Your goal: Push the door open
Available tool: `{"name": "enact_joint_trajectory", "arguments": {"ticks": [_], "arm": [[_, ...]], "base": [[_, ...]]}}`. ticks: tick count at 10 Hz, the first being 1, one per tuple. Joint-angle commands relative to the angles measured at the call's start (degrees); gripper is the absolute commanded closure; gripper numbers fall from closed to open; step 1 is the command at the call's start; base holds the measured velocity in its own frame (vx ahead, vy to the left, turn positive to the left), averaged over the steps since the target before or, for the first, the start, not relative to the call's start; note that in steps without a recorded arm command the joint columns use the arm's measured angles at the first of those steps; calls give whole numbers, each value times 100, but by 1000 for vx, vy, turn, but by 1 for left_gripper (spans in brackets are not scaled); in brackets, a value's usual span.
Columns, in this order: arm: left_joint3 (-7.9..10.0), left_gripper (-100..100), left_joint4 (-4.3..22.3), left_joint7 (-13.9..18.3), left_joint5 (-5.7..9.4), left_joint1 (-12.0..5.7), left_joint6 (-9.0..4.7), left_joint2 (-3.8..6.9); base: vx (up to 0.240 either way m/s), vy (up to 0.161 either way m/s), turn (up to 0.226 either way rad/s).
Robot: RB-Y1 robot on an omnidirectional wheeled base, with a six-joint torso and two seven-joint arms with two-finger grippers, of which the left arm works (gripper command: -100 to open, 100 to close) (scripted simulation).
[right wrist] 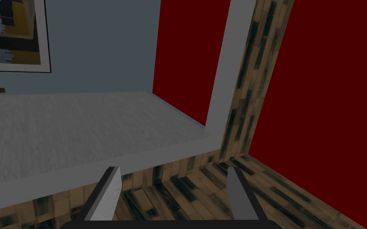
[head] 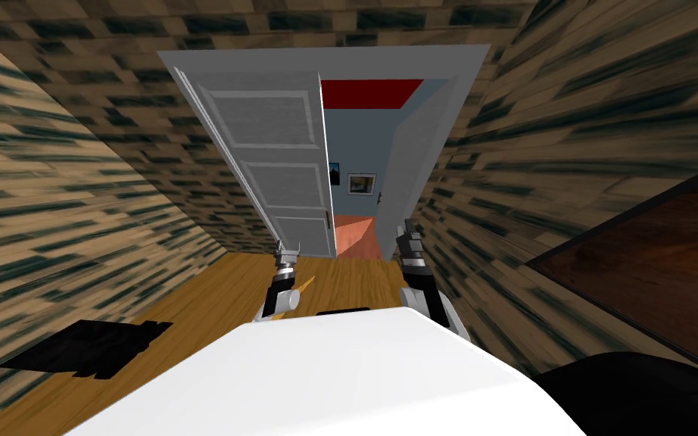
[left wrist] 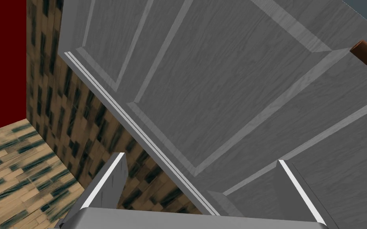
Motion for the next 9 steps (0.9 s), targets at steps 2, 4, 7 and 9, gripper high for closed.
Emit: {"name": "enact_joint_trajectory", "arguments": {"ticks": [2, 4, 7, 9], "arm": [[-35, -100, 352, 275, 93, -143, -89, 8], [-75, -100, 689, 594, 209, -302, -174, 17], [-134, -100, 1277, 1071, 384, -541, -302, 20], [-173, -100, 1631, 1382, 498, -697, -386, 15]], "base": [[63, 16, -56], [92, 38, -136], [78, 47, -148], [96, 49, -129]]}}
